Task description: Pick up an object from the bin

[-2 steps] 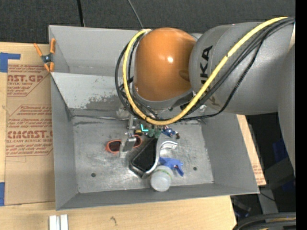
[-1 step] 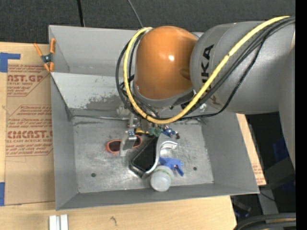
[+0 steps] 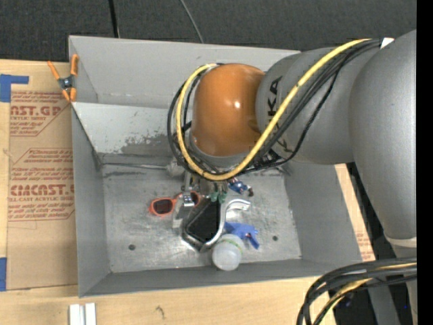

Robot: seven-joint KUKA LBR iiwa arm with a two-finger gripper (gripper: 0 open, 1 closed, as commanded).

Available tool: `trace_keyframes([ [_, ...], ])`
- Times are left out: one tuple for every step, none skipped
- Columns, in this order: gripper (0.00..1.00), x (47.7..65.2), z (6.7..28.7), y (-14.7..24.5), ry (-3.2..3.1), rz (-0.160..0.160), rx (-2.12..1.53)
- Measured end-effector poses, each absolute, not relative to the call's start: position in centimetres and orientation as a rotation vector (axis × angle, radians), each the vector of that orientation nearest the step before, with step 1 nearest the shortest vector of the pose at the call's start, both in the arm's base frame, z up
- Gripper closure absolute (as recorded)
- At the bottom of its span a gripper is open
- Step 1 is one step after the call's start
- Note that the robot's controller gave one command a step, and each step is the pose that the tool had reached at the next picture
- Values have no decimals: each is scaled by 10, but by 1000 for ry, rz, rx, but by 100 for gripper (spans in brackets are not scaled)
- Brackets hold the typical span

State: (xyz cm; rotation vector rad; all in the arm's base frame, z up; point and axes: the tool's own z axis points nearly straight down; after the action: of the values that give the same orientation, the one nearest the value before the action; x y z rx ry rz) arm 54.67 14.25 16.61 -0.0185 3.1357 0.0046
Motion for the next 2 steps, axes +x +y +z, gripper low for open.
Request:
trace_keyframes([
  [0, 548, 141, 128, 3147, 0, -26],
  [0, 554, 149, 126, 3140, 3, 10],
])
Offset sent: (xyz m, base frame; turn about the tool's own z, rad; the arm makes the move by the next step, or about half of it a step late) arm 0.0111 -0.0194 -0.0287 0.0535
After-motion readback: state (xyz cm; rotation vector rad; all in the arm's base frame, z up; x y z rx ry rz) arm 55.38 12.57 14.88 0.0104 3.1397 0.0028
